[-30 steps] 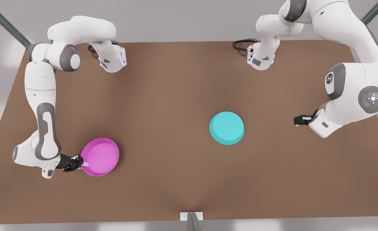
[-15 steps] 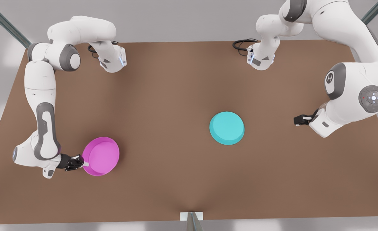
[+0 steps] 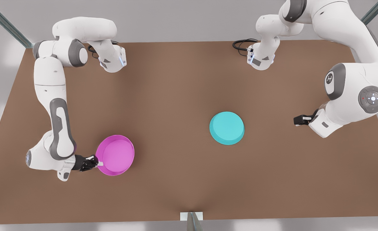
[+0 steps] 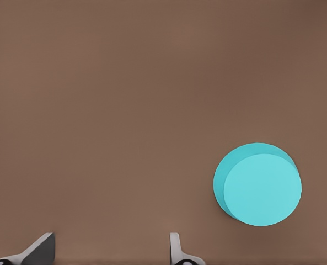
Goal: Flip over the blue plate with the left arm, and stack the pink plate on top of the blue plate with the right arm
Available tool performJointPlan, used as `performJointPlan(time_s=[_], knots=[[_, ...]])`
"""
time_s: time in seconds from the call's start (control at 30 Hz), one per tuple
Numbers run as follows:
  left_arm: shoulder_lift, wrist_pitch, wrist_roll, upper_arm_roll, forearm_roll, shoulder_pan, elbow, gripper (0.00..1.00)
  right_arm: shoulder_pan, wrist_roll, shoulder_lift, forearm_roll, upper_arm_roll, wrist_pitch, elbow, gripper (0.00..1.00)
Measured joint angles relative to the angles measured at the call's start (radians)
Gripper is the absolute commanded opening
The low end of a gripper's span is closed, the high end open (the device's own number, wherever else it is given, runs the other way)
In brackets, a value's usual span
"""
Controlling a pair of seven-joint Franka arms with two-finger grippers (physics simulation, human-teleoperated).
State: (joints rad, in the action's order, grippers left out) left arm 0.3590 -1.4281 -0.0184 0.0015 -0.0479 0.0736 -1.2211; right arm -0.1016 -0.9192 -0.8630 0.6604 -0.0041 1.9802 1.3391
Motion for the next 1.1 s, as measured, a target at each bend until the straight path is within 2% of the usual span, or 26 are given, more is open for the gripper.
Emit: performJointPlan(time_s=[0.17, 1.1], knots=[[0.001, 0.000, 0.000, 0.000, 0.000, 0.000, 0.000, 1.00, 0.083, 0.049, 0.006, 0.011, -0.028, 0.003, 0.000, 0.21], [0.010, -0.002, 0.000, 0.000, -0.001, 0.000, 0.000, 1.00, 0.469, 0.672, 0.051, 0.110, -0.022, 0.179, -0.023, 0.21]])
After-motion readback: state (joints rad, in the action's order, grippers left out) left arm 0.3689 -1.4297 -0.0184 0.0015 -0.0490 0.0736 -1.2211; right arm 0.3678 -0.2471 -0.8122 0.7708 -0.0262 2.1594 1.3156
